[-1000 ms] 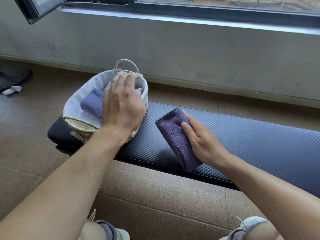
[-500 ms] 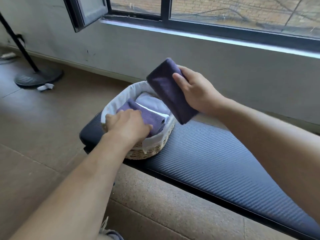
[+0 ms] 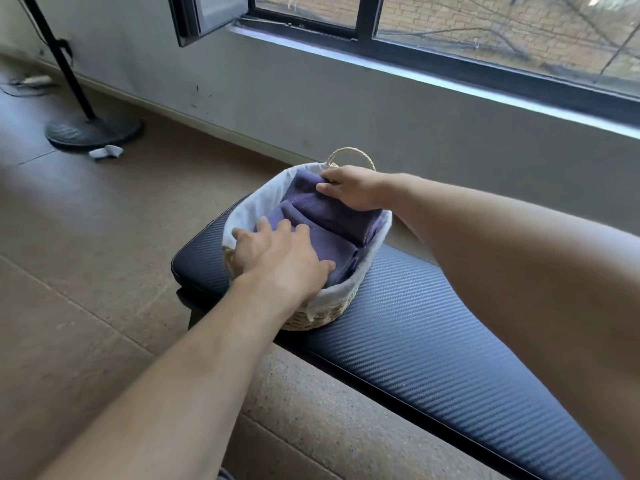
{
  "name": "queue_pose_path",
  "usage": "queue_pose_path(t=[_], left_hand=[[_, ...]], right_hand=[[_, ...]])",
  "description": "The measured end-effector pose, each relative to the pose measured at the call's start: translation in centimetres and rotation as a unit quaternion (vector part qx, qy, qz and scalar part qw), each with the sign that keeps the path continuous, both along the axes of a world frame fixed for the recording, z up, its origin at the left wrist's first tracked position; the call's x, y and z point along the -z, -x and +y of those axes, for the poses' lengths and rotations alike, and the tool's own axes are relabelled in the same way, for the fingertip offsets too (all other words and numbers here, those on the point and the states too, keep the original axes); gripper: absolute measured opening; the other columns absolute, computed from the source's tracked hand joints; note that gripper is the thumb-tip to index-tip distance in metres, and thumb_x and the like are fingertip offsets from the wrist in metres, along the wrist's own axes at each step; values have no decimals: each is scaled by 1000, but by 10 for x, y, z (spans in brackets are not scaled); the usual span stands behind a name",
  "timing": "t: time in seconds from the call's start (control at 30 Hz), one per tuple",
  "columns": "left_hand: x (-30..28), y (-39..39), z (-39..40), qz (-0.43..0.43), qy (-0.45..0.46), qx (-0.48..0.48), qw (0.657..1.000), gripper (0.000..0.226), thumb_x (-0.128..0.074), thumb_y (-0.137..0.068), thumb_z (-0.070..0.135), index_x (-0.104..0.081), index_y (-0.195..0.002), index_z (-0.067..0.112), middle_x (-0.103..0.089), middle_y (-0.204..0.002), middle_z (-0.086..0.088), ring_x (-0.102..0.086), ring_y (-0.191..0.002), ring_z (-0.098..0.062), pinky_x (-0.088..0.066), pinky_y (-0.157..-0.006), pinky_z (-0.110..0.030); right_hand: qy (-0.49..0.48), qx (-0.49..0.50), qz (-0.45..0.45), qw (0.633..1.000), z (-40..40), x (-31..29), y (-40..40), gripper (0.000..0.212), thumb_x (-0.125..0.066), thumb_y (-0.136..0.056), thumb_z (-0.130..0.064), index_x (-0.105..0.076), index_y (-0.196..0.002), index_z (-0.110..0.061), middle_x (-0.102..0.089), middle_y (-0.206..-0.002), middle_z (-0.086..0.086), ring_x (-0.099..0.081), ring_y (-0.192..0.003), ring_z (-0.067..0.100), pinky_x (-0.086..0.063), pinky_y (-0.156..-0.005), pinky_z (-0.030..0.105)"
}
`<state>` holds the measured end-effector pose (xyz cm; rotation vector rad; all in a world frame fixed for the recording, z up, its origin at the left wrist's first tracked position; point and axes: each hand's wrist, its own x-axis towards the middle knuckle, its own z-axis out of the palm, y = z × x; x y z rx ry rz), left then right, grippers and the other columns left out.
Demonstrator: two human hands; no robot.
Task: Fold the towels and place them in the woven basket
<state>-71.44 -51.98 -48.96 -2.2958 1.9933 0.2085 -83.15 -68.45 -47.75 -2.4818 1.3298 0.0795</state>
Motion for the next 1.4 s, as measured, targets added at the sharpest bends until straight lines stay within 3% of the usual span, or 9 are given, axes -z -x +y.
queue_pose_path(t=[0.13,0.23,0.37,0.57,0.67,0.9,1.13,1.27,1.4], left_hand=[[-1,2,0,-5,-8,0,1000,72,-37,-92,72,-42,-145,24,-45,-149,2,-30,-144,-29,-30,-112,-58],[-2,2,-1,-11,-11,2,1000,73,-36,-93,73,-40,-147,24,-43,-152,2,-29,-146,-30,-27,-113,-60],[0,2,-1,-20,-17,2,1000,73,-34,-93,73,-40,-147,25,-42,-153,2,-27,-147,-30,-23,-114,-61],[-1,2,-1,-38,-25,9,999,74,-30,-94,72,-36,-152,25,-29,-163,0,-15,-154,-27,-17,-116,-63],[-2,3,-1,-50,-37,6,998,78,-27,-95,72,-27,-158,24,-20,-167,0,-10,-155,-26,-13,-118,-63],[-2,6,-5,-62,-59,-14,996,83,-27,-95,75,-19,-161,25,-17,-168,1,-12,-154,-28,-15,-116,-64],[-3,7,-4,-26,-40,-21,999,79,-32,-93,74,-36,-154,24,-31,-161,2,-22,-150,-28,-25,-113,-61],[-7,4,-3,33,-18,-42,998,66,-41,-89,70,-54,-138,28,-53,-141,3,-40,-137,-27,-34,-107,-54],[-17,7,-2,100,9,-72,992,53,-51,-90,59,-55,-134,31,-59,-123,0,-48,-126,-27,-34,-95,-44]], right_hand=[[26,4,14,1000,2,11,-1,38,-37,-109,-37,-60,-119,-9,-59,-125,12,-54,-119,30,-36,-91,31],[110,-17,77,991,7,15,-1,48,-32,-108,-45,-48,-144,-18,-46,-151,7,-44,-138,28,-37,-105,38],[190,-39,29,981,2,2,1,48,-31,-109,-41,-39,-153,-23,-50,-146,7,-43,-138,28,-32,-112,37],[92,-65,-14,994,11,10,-3,39,-36,-109,-25,-49,-143,-11,-50,-150,6,-41,-141,28,-30,-114,34],[36,-34,-6,999,14,33,-3,52,-32,-110,-35,-24,-160,-21,-15,-169,-3,-13,-156,19,-5,-126,32],[-27,-2,5,1000,19,49,-11,62,-28,-109,-45,-2,-162,-26,5,-170,-5,4,-157,23,4,-126,36],[53,-1,25,998,24,47,-7,59,-21,-108,-50,-8,-162,-31,-2,-169,-12,2,-157,20,-2,-127,44],[96,23,-74,992,29,31,12,55,-25,-109,-44,-26,-160,-22,-19,-168,-5,-9,-156,20,-9,-126,42],[148,67,-129,978,51,11,60,51,-36,-108,-42,-40,-154,-20,-37,-161,-4,-19,-154,18,-15,-125,31]])
